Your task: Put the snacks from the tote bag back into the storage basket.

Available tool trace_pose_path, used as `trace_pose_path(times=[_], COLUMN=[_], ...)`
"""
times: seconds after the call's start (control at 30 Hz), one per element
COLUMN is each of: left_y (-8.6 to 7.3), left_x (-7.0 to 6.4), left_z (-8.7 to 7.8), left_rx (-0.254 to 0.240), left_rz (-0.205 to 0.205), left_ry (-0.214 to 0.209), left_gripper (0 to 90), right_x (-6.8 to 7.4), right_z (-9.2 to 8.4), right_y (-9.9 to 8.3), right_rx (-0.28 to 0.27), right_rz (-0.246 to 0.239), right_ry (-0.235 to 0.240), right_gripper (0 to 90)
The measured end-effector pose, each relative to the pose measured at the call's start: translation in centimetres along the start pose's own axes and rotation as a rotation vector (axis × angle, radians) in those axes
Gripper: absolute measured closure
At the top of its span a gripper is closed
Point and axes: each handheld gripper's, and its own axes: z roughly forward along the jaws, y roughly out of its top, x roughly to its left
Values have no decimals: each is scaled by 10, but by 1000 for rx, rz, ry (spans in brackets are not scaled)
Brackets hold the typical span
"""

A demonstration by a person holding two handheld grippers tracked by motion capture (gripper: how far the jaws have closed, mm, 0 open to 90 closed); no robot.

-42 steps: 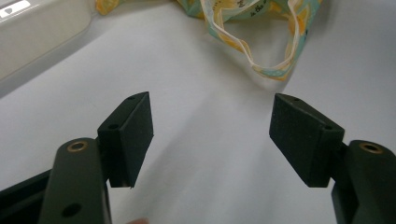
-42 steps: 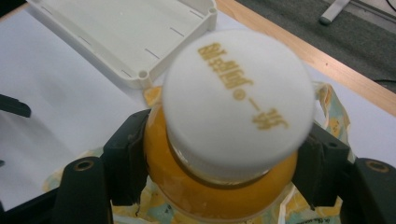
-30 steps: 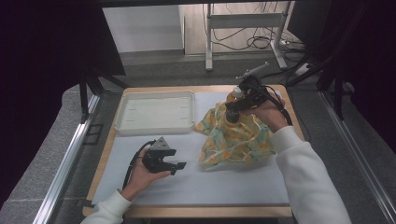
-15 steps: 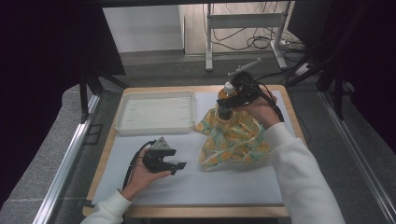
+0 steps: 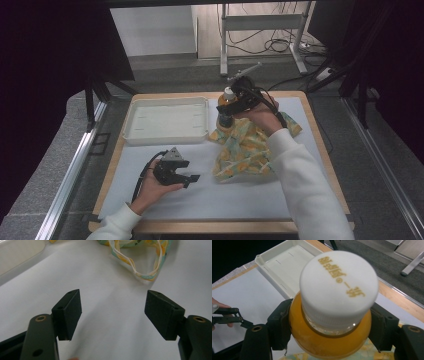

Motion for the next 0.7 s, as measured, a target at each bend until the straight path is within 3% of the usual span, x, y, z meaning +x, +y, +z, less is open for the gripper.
trace_pose_path(times=[0.23,0.33,0.7], left_y=[0,0,0], left_x=[0,1,1], left_z=[1,2,2], left_rx=[13,9,9], left_rz=[6,-5,1], left_ry=[-3,-24,-17], left_gripper=[302,301,301], right_x=[4,4,9], right_z=[14,20,43], right_y=[6,8,17], right_rx=[2,2,0], right_rz=[-10,-10,-18], right_ry=[15,19,34], right_gripper=[302,302,302])
